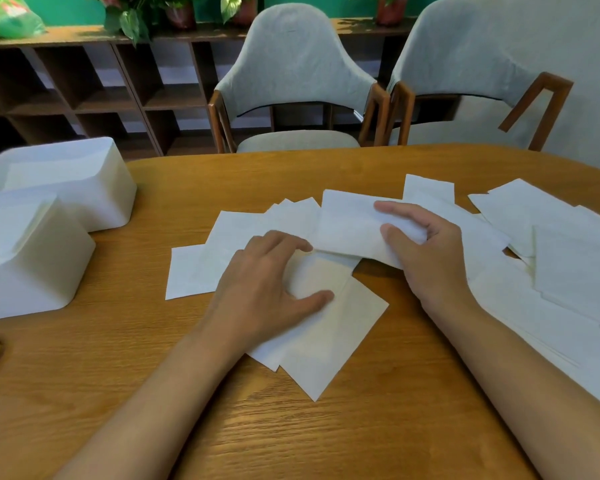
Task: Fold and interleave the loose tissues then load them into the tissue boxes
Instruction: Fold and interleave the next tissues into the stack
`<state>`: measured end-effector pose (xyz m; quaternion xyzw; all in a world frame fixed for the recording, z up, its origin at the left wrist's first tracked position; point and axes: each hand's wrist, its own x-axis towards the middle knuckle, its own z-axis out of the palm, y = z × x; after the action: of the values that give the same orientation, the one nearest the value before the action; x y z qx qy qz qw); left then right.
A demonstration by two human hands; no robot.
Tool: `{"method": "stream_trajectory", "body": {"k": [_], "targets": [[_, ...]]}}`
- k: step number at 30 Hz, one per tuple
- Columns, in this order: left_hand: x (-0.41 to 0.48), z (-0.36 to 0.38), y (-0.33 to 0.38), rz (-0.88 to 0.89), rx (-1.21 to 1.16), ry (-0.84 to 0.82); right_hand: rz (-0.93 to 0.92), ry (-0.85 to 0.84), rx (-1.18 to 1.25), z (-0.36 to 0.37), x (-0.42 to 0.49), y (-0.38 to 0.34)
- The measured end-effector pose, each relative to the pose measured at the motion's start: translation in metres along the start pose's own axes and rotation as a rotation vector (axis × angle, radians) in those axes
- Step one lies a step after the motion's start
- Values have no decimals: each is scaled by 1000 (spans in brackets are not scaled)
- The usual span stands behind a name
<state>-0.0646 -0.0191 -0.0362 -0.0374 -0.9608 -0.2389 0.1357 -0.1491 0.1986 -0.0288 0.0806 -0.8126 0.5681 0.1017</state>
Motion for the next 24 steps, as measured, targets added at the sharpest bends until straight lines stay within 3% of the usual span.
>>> {"method": "stream_trajectory", "body": {"k": [5,17,21,24], "targets": [[-3,-3,7,5,92,-58,7,7,-29,4,-1,1],[-5,8,11,184,-8,96,23,22,-38,4,-1,1],[-4,0,14,220,-163,136,19,48,-13,2,-1,-1],[-5,-4,14,247,-253,52,17,76,10,-1,1,0]]}}
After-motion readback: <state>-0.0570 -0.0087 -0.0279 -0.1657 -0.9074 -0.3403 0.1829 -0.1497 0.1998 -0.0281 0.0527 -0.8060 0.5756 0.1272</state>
